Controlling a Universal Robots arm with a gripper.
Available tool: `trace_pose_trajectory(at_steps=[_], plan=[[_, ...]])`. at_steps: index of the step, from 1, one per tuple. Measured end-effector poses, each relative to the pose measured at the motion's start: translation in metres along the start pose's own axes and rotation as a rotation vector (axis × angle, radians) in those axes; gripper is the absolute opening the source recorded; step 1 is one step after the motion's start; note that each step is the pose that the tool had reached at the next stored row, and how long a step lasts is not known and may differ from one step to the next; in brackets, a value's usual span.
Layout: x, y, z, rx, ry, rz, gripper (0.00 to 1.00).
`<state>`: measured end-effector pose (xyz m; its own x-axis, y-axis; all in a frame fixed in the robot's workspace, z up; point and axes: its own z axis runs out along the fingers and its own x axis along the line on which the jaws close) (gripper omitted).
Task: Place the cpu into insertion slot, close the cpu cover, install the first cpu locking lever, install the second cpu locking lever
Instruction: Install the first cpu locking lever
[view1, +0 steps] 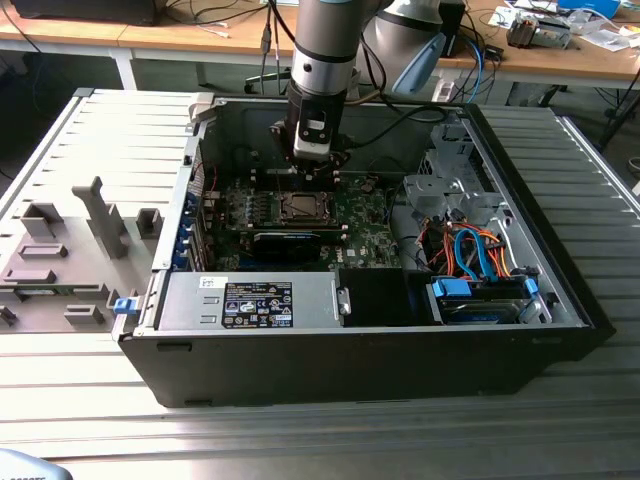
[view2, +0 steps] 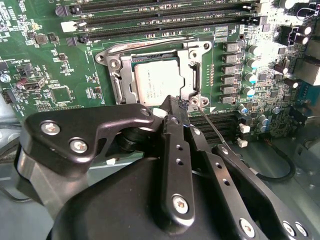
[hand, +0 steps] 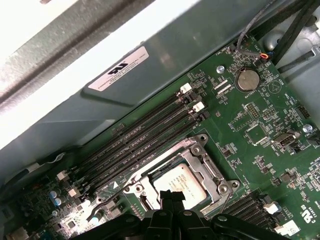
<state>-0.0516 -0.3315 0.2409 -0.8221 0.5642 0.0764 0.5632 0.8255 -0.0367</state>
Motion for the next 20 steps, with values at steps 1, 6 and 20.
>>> trace_pose_trajectory(at_steps=[1, 6, 20], plan=[[0.0000, 0.0000, 0.0000, 0.0001, 0.0000, -0.001, 0.11], [0.0000, 0.0000, 0.0000, 0.0004, -0.0001, -0.005, 0.11], [0.0000, 0.0000, 0.0000, 0.0013, -0.0006, -0.017, 0.11]])
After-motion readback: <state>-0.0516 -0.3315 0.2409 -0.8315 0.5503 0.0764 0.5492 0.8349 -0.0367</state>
